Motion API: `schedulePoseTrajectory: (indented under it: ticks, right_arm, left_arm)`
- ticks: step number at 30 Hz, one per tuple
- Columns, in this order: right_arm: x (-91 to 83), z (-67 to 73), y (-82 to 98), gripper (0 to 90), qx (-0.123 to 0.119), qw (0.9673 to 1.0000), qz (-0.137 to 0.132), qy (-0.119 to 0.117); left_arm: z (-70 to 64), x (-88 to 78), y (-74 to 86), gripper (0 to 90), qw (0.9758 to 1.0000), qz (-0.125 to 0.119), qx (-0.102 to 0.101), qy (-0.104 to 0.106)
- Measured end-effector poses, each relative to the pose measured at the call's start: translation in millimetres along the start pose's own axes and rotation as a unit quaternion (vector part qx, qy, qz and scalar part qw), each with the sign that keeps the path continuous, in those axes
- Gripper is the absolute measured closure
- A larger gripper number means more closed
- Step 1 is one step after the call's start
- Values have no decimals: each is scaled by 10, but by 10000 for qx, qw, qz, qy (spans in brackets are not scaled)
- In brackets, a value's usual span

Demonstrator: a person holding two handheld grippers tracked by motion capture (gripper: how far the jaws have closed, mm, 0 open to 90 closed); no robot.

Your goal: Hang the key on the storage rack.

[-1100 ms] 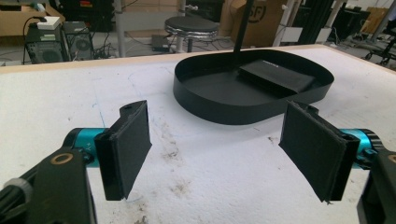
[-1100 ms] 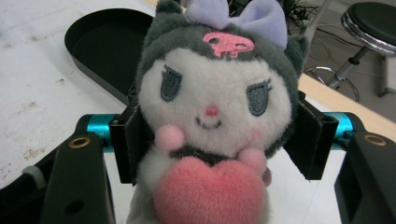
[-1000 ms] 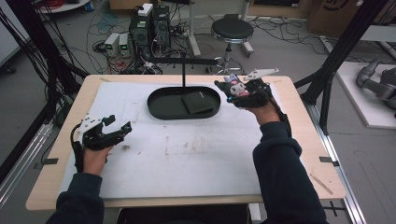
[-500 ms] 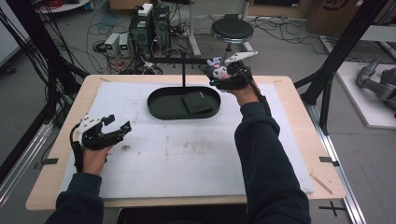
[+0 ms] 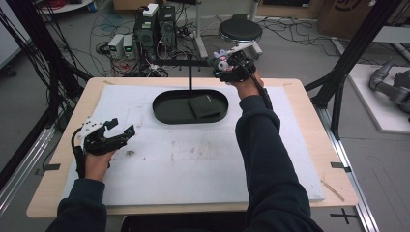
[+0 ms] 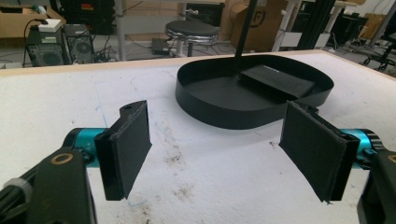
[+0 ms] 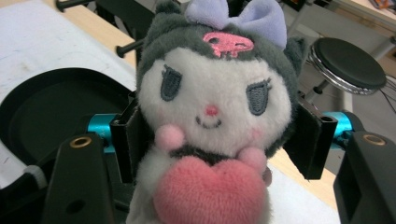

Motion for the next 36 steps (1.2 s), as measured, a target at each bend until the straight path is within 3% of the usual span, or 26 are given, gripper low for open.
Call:
schedulePoseTrajectory:
  ticks: [9,15,18,21,25,36]
  right_arm:
    - [-50,-152,145,329,163,9996,76,197]
    - [-28,-176,465,329,199,9990,313,245]
    - [31,-149,643,331,296,9975,611,196]
    - [125,-67,691,333,46,9961,842,267]
    - [287,50,700,334,-9,9956,906,219]
    - [577,227,739,325,675,9958,610,-65]
  left_arm:
    - [5,-14,-3,241,10000,6,29,-16]
    - [-1,-11,-1,241,10000,9,39,-4]
    - [-8,-12,0,241,10000,19,59,-2]
    - [-10,-16,-4,241,10000,10,53,-11]
    - [-6,-21,-5,241,10000,10,51,-11]
    - [-4,-20,-3,241,10000,11,35,8]
Point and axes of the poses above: each handheld gripper's, and its own axes: x roughly forward along the jaws, y roughly out of its underside, z roughly to its left, the point moved 10 cm from there along x, roughly forward along the jaws
